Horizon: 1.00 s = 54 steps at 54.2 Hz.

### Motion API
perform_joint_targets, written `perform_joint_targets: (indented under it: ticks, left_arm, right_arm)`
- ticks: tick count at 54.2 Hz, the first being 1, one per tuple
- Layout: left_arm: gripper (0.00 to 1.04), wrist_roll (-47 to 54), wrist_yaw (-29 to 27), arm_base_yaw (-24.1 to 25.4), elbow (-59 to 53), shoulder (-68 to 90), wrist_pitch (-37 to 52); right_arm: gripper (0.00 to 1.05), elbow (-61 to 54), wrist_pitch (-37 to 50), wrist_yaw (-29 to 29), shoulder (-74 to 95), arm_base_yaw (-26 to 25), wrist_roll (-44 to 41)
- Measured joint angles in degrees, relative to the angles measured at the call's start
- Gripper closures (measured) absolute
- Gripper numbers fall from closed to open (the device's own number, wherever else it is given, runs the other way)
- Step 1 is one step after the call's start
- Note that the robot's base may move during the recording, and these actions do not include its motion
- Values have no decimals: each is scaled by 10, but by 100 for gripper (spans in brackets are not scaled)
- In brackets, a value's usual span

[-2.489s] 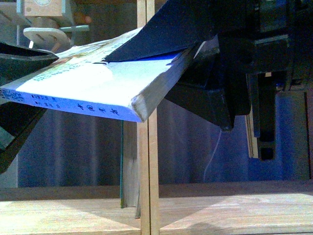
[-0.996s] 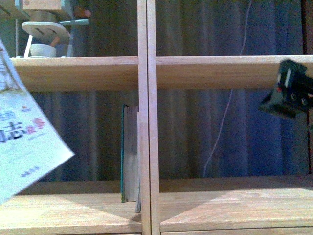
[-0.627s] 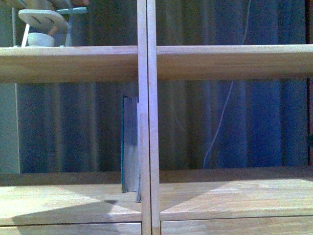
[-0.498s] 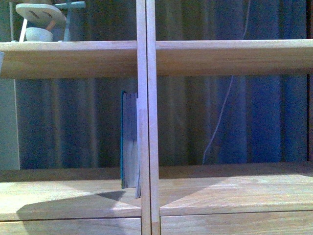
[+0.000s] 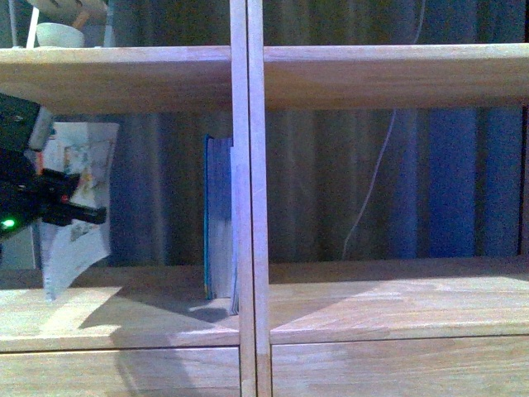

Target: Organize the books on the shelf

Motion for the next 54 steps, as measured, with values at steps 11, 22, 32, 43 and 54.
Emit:
perform_joint_targets:
  ticks: [11, 22, 32, 43, 54]
  left_arm:
    - [98, -26, -16, -39, 96, 81, -24]
    - [98, -29, -38, -64, 168, 146, -51]
    - [98, -36, -60, -81, 212, 188, -62]
    - [98, -35, -87, -105, 259, 217, -91]
    - [65, -35, -95, -120, 257, 240, -91]
  right_arm:
    - [102, -26, -22, 0, -47, 0, 0]
    - [102, -43, -50, 0, -95, 0, 0]
    - [102, -55, -78, 0, -135, 0, 0]
    - [102, -74, -86, 0, -171, 0, 0]
    - [102, -74, -128, 0, -216, 0, 0]
